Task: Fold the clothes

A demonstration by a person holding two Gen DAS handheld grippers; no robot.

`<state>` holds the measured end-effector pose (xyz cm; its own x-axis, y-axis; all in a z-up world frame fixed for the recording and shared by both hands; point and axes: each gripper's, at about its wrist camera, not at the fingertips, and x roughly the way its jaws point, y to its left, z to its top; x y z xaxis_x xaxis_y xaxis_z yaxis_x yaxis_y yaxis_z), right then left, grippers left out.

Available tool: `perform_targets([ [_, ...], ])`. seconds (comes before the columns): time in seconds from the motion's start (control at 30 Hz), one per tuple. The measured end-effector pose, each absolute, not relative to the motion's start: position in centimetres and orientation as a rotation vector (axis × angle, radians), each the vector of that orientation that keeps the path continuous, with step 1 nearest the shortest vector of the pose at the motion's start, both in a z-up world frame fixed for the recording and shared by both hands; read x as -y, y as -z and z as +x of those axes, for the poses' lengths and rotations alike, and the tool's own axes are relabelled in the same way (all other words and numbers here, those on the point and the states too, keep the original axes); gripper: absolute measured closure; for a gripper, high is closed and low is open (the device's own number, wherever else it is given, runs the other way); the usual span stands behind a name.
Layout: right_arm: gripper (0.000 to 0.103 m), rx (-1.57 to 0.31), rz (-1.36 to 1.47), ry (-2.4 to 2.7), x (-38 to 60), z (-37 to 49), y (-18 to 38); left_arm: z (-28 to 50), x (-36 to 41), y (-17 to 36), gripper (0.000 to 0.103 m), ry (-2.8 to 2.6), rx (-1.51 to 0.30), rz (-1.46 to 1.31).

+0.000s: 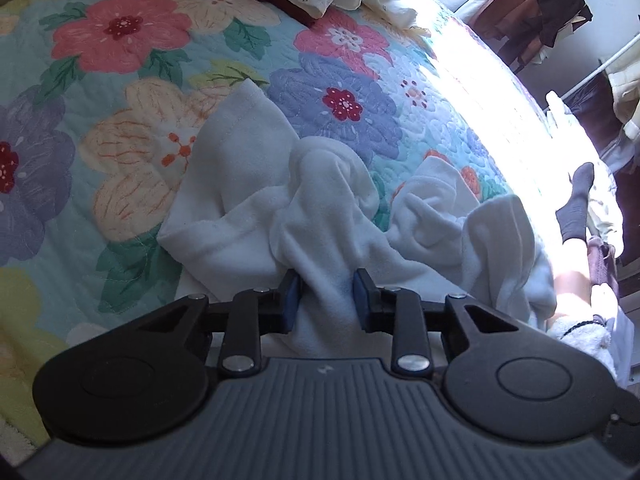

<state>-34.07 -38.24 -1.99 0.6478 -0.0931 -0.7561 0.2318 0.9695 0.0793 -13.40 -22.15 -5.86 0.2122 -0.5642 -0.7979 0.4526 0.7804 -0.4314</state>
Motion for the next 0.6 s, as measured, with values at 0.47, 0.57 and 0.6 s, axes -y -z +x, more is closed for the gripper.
perform_targets([
  [0.47,0.033,-0.758,0.21,0.245,41.2,-32.6,2.5,-12.8,23.3,6.8,0.006,0.597,-1.083,0.032],
  [0.57,0.032,-0.763,0.089,0.221,40.6,-31.2,4.0,-11.7,24.1,8.5,0.006,0.586,-1.092,-0.023],
  [0.6,0.032,-0.761,0.052,0.22,40.4,-30.7,4.6,-11.8,24.4,8.5,0.009,0.588,-1.082,-0.006],
])
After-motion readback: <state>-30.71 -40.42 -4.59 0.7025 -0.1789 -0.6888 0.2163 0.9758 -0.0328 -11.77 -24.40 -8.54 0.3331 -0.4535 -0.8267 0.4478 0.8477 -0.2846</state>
